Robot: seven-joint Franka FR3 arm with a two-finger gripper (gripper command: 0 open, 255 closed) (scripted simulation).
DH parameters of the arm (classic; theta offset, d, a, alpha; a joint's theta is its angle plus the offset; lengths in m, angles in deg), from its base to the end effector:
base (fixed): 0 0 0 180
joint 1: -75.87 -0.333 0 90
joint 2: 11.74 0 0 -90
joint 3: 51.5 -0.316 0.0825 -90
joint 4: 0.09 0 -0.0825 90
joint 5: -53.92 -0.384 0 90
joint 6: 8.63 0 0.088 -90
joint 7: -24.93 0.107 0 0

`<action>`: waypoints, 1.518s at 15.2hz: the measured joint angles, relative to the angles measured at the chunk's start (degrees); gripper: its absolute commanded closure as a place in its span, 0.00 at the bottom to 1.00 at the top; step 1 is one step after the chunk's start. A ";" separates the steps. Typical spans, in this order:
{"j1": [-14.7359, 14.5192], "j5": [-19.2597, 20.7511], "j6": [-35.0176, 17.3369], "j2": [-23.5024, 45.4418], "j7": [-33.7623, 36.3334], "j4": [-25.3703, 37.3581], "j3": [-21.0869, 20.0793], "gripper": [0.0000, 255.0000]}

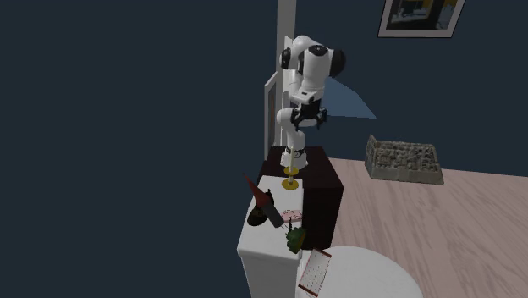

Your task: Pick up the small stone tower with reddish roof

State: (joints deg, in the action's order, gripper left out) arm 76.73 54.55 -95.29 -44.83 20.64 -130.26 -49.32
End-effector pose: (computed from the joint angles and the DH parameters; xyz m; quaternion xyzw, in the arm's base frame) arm 0.3544 -0.0225 0.5560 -0.9957 -0.0151 0.0905 0.0104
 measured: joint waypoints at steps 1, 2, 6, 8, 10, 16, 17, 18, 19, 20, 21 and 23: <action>-0.02 1.04 -1.02 1.56 -1.27 -0.23 0.26 0.00; 0.11 2.25 -1.75 3.50 -2.79 0.26 0.78 0.00; 0.44 6.66 -5.11 11.10 -7.94 1.78 2.09 0.00; 0.58 8.72 -6.99 15.31 -10.14 2.92 2.55 0.00; 0.80 10.82 -8.64 19.16 -12.24 4.00 2.97 0.00; 1.58 17.19 -12.99 30.86 -17.83 8.43 4.00 0.00; 1.69 18.21 -13.43 33.12 -18.67 9.84 4.11 0.00; 1.91 19.31 -14.10 35.31 -19.64 11.01 4.34 0.00; 2.11 20.43 -14.79 37.36 -20.50 12.01 4.54 0.00; 2.30 21.46 -15.39 39.77 -21.37 13.52 4.73 0.00; 2.37 22.48 -15.90 41.90 -22.02 14.75 4.81 0.00; 2.49 24.48 -16.39 46.20 -23.49 17.86 5.01 0.00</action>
State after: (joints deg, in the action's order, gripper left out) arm 79.23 79.03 -111.67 1.37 -2.85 -112.40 -44.31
